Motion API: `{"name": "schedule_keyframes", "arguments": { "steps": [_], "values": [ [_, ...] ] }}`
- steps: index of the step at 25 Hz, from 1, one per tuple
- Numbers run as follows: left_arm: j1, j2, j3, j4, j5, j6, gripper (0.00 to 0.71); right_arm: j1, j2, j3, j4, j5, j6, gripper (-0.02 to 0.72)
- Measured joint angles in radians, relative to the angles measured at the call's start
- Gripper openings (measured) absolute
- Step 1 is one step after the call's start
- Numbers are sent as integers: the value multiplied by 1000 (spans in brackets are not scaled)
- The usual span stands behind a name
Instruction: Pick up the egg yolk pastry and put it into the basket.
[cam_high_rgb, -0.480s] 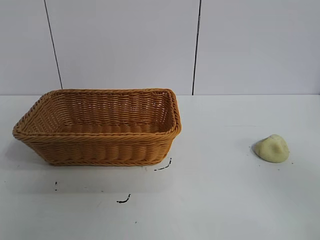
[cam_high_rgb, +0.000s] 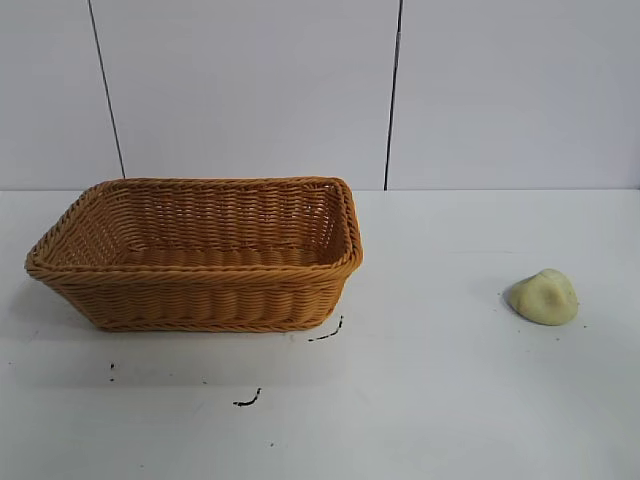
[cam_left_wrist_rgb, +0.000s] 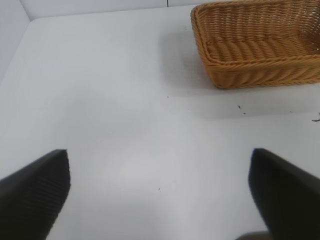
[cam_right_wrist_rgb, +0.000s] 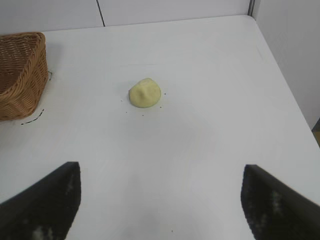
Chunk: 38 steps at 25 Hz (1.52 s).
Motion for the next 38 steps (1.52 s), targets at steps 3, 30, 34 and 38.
{"name": "schedule_keyframes", "arguments": {
  "steps": [3, 30, 34, 38],
  "values": [
    [0, 0, 0, 0, 0, 0, 697, 0, 98, -61, 0, 0, 0, 624],
    [0, 0, 0, 0, 0, 0, 697, 0, 1580, -783, 2, 20, -49, 624],
    [0, 0, 0, 0, 0, 0, 697, 0, 1724, -891, 2, 20, -57, 624],
    [0, 0, 0, 0, 0, 0, 697, 0, 1805, -950, 2, 19, -86, 624]
  ]
}}
